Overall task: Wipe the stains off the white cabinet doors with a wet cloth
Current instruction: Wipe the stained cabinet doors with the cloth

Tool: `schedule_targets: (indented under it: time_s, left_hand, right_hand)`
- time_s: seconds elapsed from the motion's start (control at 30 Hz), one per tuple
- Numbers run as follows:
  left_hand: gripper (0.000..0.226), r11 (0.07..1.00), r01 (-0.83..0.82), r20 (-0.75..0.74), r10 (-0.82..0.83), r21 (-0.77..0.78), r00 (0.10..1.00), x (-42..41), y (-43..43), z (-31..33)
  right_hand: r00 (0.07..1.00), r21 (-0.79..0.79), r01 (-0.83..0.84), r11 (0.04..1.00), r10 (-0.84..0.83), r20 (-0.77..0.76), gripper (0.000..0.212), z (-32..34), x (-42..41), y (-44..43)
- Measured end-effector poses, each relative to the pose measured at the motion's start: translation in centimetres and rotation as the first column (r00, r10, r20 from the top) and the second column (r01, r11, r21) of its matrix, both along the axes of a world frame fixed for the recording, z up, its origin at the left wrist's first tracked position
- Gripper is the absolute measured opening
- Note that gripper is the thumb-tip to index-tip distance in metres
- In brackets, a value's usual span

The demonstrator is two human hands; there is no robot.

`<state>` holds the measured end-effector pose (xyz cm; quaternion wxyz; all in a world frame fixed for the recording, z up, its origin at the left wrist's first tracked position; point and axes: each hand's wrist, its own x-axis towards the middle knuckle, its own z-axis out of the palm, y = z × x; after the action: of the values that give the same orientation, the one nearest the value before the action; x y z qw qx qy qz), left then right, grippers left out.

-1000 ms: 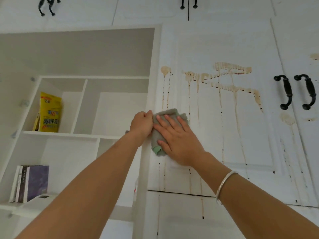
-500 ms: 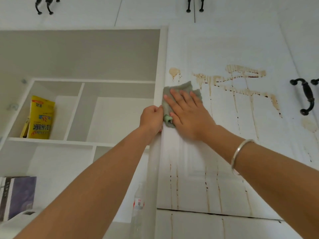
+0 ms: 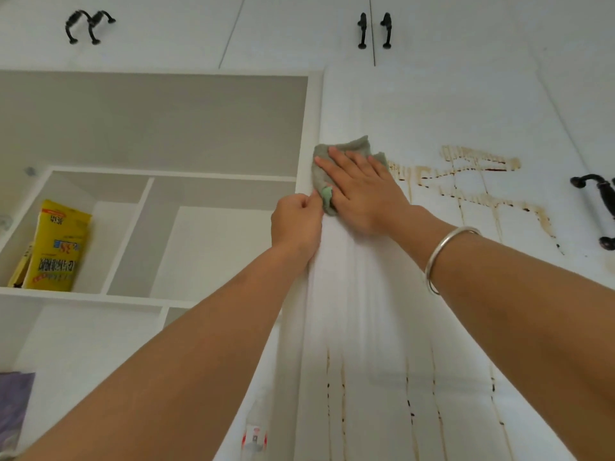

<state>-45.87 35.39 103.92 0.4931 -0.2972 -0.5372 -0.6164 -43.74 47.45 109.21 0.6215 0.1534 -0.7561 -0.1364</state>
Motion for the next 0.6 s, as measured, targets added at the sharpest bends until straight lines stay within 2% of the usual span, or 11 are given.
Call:
schedule_targets:
  time_s: [0.27,0.47,0.6]
  left_hand:
    - [0.038,0.956,-0.291,-0.102,0.292,0.024,0.951,-0.6,0.2,-0.5]
    - [0.043,0.893,-0.448,-0.164,0.436,-0.038,0.885,-1.0,0.1,-0.9]
    - [0.040,0.845,-0.531,-0.182,0.513,-0.063,0.839,-0.8,0.3,-0.9]
  right_hand:
    - [0.998,-0.139,0.012,0.990,-0.005,0.057,0.055,3.4,0.3,0.9]
    - [0.996,-0.152,0.040,0.987,-0.051,-0.067,0.051,2.8,0.2,3.9]
    - [0.993,-0.199,0.084,0.976,-0.100,-0.069,0.052,0.2,0.0,3.5]
